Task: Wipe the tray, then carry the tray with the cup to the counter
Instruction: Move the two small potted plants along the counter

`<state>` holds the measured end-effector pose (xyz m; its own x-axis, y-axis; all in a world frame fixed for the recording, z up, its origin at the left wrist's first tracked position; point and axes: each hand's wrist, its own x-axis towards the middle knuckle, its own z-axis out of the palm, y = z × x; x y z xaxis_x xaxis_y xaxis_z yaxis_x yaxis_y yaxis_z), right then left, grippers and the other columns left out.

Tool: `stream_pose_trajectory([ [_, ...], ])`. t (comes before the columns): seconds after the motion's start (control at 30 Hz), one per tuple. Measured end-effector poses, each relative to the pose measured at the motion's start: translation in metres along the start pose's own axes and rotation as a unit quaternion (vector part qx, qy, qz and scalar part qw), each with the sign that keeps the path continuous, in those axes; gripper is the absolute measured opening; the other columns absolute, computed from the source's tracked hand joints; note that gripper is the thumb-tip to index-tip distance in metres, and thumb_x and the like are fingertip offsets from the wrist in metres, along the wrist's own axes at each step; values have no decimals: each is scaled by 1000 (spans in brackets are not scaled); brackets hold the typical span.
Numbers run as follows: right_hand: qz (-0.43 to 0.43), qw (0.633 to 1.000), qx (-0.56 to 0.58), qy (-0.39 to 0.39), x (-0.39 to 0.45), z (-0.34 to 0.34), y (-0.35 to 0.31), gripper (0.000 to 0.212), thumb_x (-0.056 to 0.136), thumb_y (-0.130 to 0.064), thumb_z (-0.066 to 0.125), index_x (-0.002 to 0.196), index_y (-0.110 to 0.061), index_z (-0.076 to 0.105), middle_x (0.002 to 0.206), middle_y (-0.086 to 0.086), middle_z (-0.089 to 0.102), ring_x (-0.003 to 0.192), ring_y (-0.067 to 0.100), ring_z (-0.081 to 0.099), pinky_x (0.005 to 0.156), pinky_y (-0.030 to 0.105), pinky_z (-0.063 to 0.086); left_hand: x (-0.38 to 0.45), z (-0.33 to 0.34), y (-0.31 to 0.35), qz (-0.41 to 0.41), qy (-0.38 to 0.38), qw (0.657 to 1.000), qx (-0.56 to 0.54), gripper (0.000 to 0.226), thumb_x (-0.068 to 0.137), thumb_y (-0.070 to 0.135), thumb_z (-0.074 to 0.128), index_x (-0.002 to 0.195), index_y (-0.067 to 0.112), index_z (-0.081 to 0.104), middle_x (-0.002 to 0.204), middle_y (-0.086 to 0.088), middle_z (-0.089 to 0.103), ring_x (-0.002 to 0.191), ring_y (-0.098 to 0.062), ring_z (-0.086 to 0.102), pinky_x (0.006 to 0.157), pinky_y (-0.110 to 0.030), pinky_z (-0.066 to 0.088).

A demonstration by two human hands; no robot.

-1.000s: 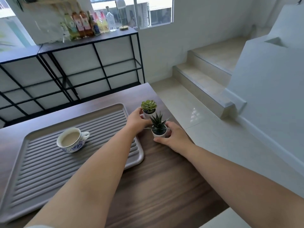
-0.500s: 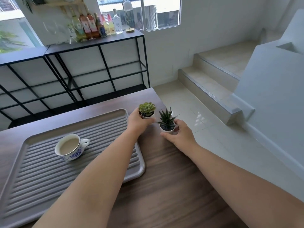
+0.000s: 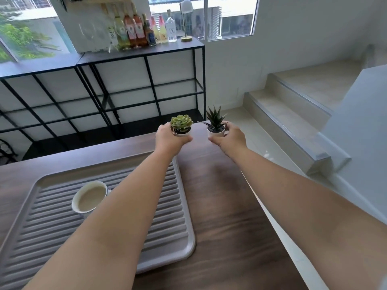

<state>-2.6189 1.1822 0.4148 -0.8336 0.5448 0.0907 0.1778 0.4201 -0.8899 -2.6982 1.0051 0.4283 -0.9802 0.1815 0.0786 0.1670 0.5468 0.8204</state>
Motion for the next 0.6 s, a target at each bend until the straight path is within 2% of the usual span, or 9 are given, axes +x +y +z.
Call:
stream_pose_trajectory([
  [0.17, 23, 1000, -18, -6, 35, 22, 11, 67, 65, -31, 80, 126, -18, 55, 116, 2, 63, 102, 20, 60, 92, 32, 48, 20, 18, -4, -15, 13, 1000, -23, 59, 59, 27, 89, 109, 16, 59, 110, -4, 62, 97, -19, 62, 86, -34, 52],
  [0.27, 34, 999, -13, 2, 52, 35, 16, 65, 65, -31, 80, 123, -19, 55, 114, 2, 61, 101, 20, 60, 85, 25, 44, 32, 28, -10, -23, 15, 1000, -3, 60, 60, 28, 87, 112, 15, 59, 113, -6, 59, 101, -21, 60, 90, -36, 51],
  [0.37, 39, 999, -3, 8, 64, 48, 18, 62, 64, -30, 80, 120, -20, 55, 110, 0, 62, 99, 20, 61, 81, 22, 40, 42, 34, -14, -27, 4, 1000, 6, 60, 61, 26, 87, 114, 16, 59, 115, -6, 58, 103, -21, 58, 91, -33, 49],
  [0.47, 40, 999, -3, 13, 73, 58, 20, 60, 64, -30, 80, 118, -20, 54, 112, 0, 64, 101, 20, 61, 80, 22, 39, 53, 36, -16, -32, -2, 999, 11, 59, 61, 26, 87, 113, 17, 59, 114, -3, 60, 104, -19, 59, 91, -32, 48],
  [0.6, 39, 999, -10, 18, 87, 64, 23, 61, 66, -28, 79, 121, -19, 53, 118, 2, 63, 106, 22, 59, 84, 23, 39, 61, 40, -20, -48, -2, 999, -21, 53, 61, 26, 86, 107, 21, 59, 106, 3, 67, 99, -16, 62, 82, -27, 48],
])
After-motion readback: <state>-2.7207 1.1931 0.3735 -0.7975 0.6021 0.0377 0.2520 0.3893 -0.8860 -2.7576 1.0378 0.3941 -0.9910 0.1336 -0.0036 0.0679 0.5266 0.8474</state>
